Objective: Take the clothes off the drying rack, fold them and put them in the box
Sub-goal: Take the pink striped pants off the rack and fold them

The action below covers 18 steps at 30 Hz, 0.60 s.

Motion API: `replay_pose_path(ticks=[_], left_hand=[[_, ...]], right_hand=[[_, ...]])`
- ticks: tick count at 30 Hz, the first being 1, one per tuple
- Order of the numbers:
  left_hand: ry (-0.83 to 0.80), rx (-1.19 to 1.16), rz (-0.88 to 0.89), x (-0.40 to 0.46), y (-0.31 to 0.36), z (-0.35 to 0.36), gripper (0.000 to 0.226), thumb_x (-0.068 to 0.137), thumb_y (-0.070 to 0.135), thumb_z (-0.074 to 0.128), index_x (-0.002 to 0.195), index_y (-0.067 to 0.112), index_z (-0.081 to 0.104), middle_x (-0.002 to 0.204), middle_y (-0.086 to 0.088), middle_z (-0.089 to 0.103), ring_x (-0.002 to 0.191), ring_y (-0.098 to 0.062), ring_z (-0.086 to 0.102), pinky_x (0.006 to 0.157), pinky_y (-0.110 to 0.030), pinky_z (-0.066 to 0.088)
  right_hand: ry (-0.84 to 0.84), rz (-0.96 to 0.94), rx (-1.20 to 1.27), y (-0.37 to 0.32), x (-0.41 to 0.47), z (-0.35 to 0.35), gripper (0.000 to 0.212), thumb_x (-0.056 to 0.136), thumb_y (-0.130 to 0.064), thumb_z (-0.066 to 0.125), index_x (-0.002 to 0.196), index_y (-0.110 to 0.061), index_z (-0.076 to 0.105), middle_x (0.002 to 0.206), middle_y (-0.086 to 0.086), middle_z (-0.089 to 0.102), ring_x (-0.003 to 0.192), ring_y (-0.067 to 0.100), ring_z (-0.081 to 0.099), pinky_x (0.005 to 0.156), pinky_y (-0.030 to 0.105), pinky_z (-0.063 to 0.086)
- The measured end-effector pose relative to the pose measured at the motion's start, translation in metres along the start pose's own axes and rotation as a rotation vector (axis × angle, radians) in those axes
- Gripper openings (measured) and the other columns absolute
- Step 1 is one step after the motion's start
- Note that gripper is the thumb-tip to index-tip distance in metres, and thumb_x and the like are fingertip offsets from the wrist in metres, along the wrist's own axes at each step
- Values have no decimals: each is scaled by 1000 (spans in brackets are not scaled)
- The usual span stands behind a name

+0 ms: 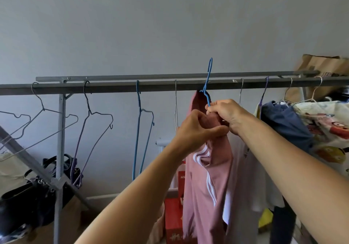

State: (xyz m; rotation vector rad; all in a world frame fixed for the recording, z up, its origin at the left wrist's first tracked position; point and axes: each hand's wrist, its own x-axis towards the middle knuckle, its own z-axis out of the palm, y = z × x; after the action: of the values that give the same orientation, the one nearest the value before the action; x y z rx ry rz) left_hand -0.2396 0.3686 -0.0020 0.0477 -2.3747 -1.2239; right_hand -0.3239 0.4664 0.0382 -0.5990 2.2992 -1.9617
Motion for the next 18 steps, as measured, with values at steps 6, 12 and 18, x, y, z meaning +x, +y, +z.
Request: replay_pose_path(ticks=[6, 12, 18], left_hand=[[-260, 284, 203, -29, 6, -13, 24, 70, 36, 82, 82, 20, 69, 75, -2, 67, 71, -21, 64, 78, -50, 55], [-562, 443, 354, -67, 4, -22, 22, 78, 31, 81, 95, 19, 76, 88, 6, 68, 80, -6, 60, 69, -14, 49], [-420, 362, 356, -73, -23, -21, 21, 71, 24, 63, 64, 8, 52, 62, -5, 50, 53, -12, 41, 49, -27, 33]], right_hand=[[3, 71, 7, 27, -8, 6, 22, 92, -5, 59, 71, -9, 61, 50, 0, 58, 32, 6, 43, 37, 19, 32], [106, 173, 28, 38, -10, 1, 24, 91, -6, 56, 68, -4, 59, 60, 6, 54, 35, 7, 33, 40, 17, 20], [-11, 249, 135, 21, -19, -14, 27, 89, 2, 36, 70, -16, 39, 53, 0, 36, 28, 4, 19, 32, 11, 11]])
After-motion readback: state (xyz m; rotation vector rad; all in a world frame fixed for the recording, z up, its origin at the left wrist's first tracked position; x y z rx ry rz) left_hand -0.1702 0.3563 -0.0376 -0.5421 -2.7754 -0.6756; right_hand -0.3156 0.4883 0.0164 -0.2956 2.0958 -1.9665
